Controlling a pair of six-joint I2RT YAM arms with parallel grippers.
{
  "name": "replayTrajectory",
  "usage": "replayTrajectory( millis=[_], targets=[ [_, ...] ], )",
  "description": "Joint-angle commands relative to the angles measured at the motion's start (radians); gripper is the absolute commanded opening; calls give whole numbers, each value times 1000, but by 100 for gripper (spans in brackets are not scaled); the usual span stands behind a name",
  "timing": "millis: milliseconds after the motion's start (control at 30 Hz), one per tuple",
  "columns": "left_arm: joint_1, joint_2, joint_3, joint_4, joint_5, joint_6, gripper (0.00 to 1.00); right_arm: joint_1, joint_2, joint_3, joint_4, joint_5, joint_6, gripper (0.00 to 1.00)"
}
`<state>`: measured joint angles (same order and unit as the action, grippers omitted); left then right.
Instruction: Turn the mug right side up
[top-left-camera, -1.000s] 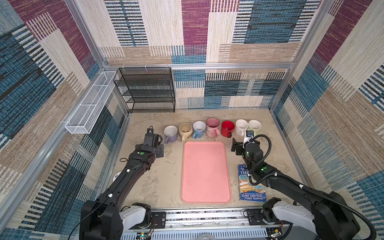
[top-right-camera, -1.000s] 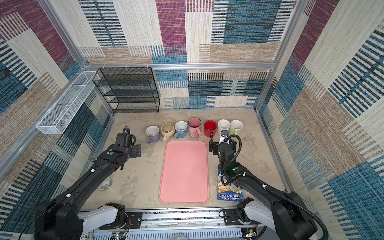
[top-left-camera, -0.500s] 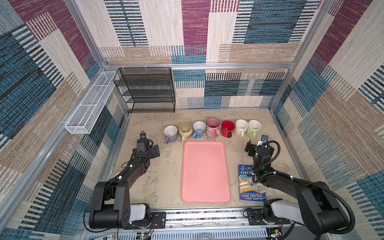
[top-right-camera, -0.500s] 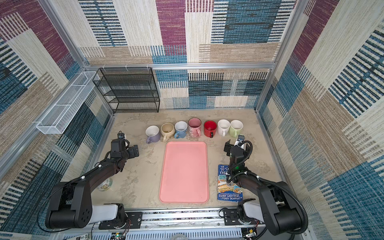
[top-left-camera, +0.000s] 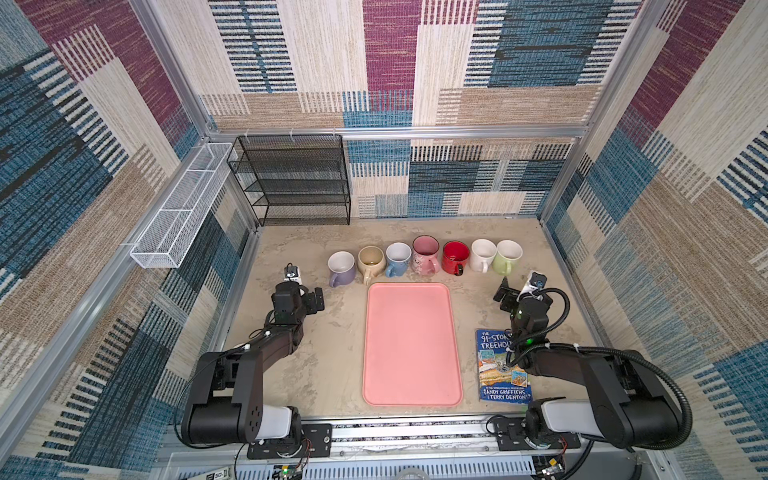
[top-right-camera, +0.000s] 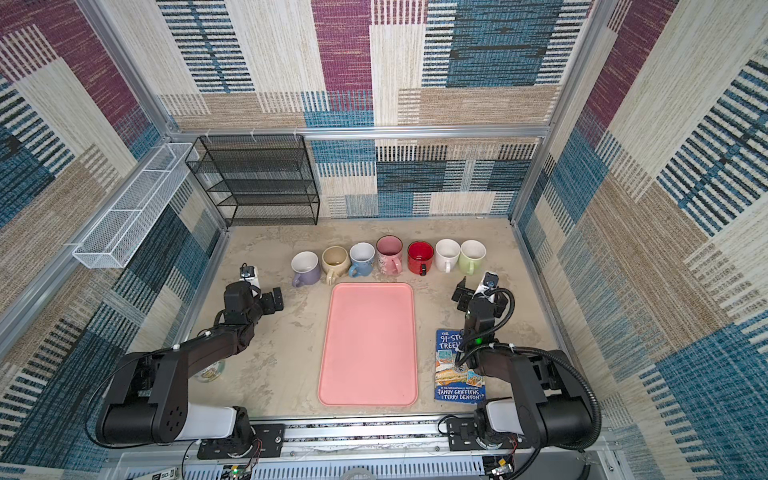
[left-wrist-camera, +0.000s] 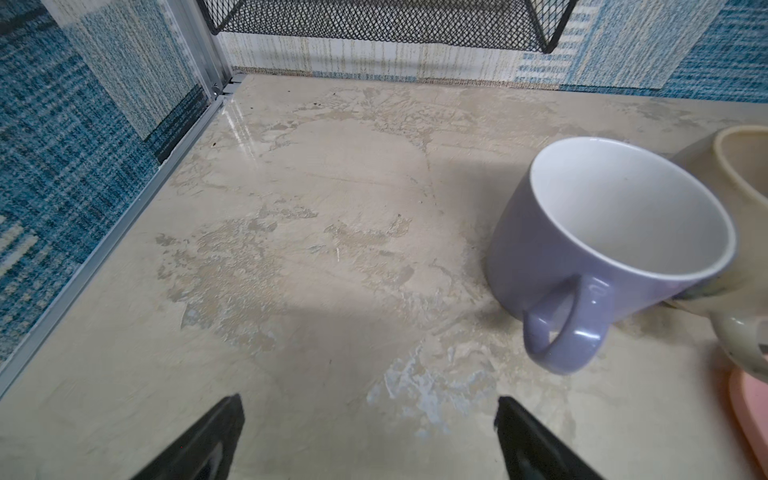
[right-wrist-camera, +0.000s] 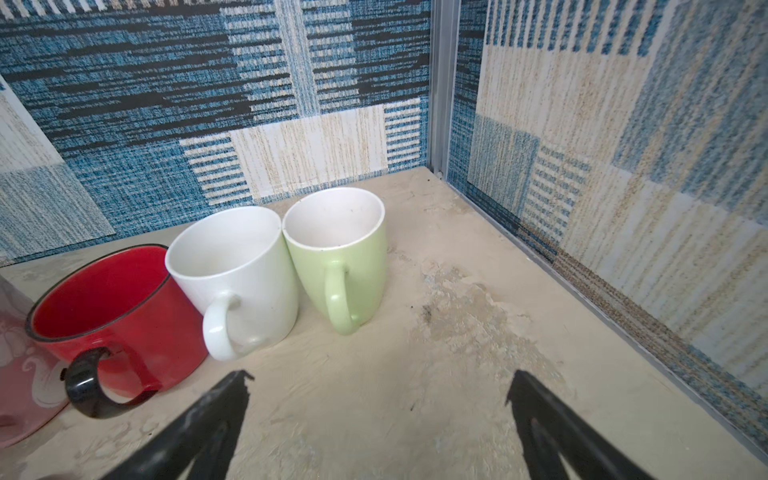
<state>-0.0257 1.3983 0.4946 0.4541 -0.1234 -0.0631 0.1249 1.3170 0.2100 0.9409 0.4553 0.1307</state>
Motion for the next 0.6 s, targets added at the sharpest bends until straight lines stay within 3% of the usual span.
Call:
replayTrajectory(
  millis=[0,100,200,300,433,567],
  targets=[
    [-8,-12,-14,75,5,42,99,1,-31,-54,157,31,-3,100],
    [-8,1,-33,200,-15,96,99,1,-17,-69,227,32,-54,100],
    [-2,18,-6,140,-19,89,99,1,2,-78,281,23,-87,100],
    [-3,51,-96,348,-23,86,99,2,36,-119,415,45,-111,100],
    [-25,82,-170,503,-70,94,99,1,98,-155,543,33,-119,100],
    [-75,149,-240,706,-98,158,99,1,153,-276,826,-65,-161,100]
  ],
)
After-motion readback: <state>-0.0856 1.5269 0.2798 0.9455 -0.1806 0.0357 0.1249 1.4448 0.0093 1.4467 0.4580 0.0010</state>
